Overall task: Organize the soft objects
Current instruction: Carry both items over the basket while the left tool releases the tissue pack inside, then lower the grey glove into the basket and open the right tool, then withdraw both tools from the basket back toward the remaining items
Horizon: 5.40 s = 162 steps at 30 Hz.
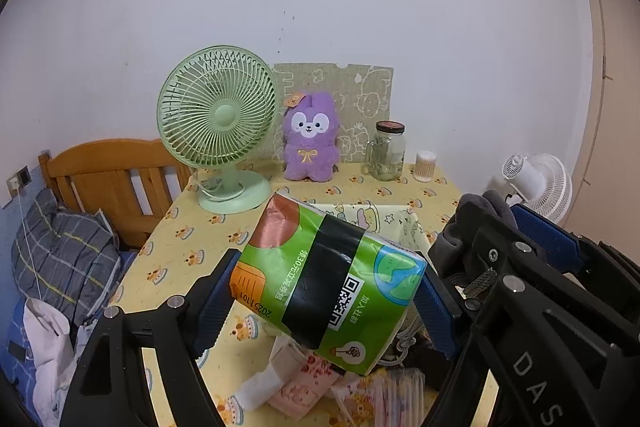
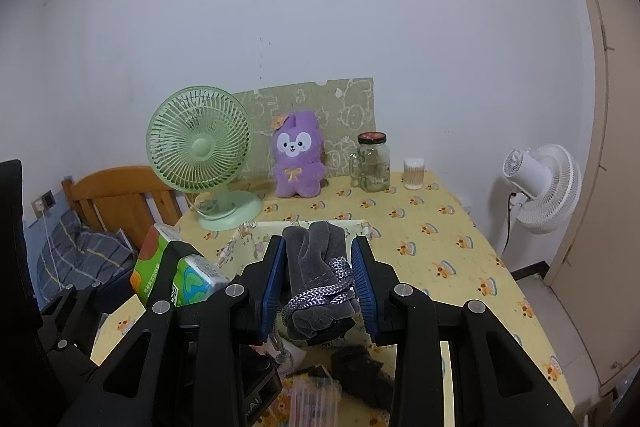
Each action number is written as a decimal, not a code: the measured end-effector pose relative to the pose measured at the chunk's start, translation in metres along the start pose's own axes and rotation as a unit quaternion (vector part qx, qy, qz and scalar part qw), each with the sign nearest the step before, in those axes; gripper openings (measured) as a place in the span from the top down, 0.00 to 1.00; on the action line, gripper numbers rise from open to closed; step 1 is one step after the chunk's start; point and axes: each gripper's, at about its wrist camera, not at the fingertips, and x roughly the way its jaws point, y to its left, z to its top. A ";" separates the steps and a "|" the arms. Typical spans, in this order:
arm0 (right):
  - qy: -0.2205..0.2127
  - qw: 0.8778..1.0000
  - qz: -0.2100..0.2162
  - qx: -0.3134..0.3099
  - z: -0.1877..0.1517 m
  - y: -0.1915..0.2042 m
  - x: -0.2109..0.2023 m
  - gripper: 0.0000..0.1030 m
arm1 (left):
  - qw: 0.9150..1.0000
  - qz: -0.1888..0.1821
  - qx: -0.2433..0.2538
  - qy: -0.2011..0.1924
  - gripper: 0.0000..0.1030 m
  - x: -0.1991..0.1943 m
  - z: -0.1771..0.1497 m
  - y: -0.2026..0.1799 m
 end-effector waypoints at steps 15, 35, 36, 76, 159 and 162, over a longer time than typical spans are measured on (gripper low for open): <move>0.003 1.000 -0.008 0.005 0.019 -0.001 0.053 0.64 | 1.000 -0.008 0.003 0.008 0.19 0.049 0.020 0.005; 0.031 0.999 -0.023 0.002 0.022 -0.008 0.122 0.64 | 0.998 -0.022 0.001 0.054 0.18 0.119 0.024 0.009; 0.033 0.999 -0.024 0.002 0.021 -0.008 0.124 0.64 | 0.998 -0.021 0.001 0.058 0.17 0.121 0.023 0.009; 0.102 0.995 0.002 -0.014 0.003 -0.012 0.182 0.10 | 0.994 -0.046 0.015 0.101 0.00 0.158 0.013 0.011; 0.000 0.999 -0.024 -0.041 -0.036 0.009 -0.029 0.02 | 0.998 -0.050 0.030 -0.011 0.03 -0.034 -0.046 0.002; 0.003 0.999 -0.028 -0.037 -0.044 0.008 -0.028 0.02 | 0.998 -0.052 0.032 -0.006 0.03 -0.032 -0.055 0.001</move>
